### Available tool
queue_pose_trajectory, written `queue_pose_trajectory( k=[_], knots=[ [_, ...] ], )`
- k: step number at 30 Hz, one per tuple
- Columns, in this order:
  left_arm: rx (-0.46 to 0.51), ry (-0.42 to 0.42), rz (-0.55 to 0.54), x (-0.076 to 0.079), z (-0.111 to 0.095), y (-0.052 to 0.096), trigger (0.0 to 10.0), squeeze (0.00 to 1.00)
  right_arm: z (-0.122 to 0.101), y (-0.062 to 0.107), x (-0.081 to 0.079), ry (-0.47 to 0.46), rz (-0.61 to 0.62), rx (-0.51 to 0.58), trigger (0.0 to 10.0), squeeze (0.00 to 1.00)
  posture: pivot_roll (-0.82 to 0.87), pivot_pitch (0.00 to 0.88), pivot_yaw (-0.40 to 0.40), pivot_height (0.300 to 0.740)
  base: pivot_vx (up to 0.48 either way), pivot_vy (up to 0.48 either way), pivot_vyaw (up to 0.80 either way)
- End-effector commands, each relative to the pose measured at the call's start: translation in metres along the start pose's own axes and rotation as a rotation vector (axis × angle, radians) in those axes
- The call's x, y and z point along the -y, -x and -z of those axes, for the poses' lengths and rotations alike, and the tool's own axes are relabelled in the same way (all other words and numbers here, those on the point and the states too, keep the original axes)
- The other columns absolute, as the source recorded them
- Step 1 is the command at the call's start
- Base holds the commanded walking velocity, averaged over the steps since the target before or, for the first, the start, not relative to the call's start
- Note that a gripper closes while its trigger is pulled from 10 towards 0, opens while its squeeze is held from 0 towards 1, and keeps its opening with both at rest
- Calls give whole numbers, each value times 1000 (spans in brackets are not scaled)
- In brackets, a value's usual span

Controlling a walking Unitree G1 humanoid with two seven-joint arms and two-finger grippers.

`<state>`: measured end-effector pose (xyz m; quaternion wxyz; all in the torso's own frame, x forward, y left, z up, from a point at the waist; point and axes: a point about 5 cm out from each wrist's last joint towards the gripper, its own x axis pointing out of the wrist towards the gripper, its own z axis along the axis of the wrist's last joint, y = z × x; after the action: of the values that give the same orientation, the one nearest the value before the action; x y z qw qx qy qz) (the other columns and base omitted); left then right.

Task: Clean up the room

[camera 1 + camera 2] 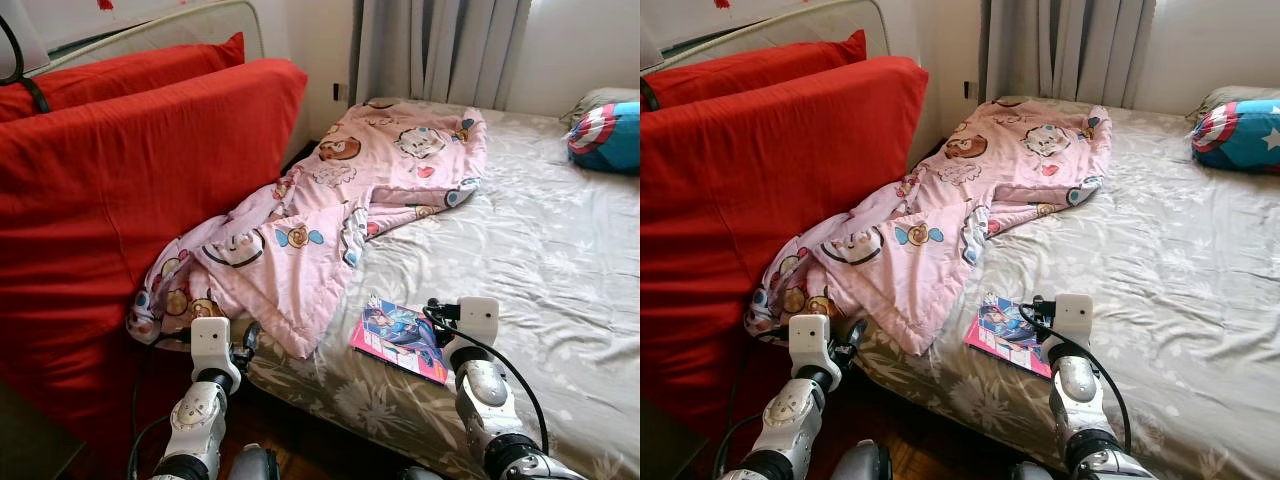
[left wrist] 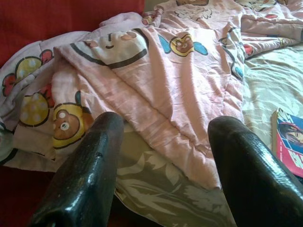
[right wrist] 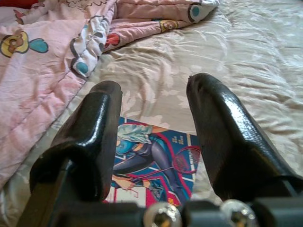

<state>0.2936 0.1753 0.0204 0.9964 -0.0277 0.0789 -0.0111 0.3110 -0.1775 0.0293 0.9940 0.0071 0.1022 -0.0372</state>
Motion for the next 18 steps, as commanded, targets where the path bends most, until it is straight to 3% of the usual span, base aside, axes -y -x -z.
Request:
queue_pose_trajectory(
  k=[1, 10, 18],
  knots=[
    [-3, 12, -17, -5, -2, -1, 10000, 0, -2, -2, -4, -6, -10, -3, 10000, 0, -118, 0, 43, 630, 0, 0, 0],
    [-3, 20, -2, -4, -3, -2, 10000, 0, -1, -2, -3, -24, 5, -15, 10000, 0, -116, 6, 42, 630, 0, 0, 0],
    [0, 24, 2, -4, -4, -3, 10000, 0, -1, -3, -1, -28, 12, -17, 10000, 0, -113, 17, 38, 630, 292, 0, 0]
  ],
)
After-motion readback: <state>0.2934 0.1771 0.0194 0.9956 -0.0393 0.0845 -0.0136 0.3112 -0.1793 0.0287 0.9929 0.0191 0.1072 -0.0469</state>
